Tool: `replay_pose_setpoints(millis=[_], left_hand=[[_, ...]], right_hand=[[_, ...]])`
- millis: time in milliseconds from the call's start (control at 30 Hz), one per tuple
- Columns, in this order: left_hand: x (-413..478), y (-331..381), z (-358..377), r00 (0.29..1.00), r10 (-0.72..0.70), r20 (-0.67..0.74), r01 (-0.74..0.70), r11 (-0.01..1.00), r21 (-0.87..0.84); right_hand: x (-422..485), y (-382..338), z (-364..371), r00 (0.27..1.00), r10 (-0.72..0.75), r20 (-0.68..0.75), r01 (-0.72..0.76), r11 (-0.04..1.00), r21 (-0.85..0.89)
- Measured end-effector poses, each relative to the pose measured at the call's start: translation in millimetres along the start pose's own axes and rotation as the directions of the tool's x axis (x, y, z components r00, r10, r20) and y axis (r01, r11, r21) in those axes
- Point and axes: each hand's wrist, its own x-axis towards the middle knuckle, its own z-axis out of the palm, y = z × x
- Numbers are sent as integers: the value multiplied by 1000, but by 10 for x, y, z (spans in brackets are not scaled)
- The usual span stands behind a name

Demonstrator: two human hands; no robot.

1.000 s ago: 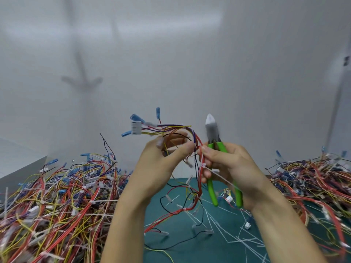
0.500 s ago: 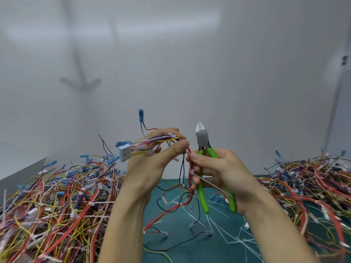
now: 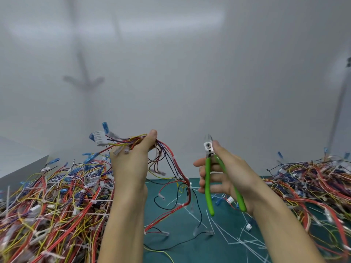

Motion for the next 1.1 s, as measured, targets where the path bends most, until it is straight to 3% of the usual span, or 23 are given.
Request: replay_pose_setpoints(millis=[100,233,333,467,1100], left_hand=[[47,-3,-32,999,4,-39,-4,1000,-16],[80,-20,-81,996,-48,-74,46,998,-31],[95,-17,-93,994,-89,-71,87,996,-31],[81,-9,-85,992,-95,-79,95,996,-6],[18,-14,-27,995,-68,-76,69,998,12]], right_hand=[[-16,-2,13,997,44,66,-37,994,-101],[-50,10,71,987,67,148,2,905,-425],[-80,8,136,982,-32,186,131,824,-551],[-80,-2,152,958,-228,173,279,611,-741],[-84,-5,89,941,-269,206,324,540,-777]])
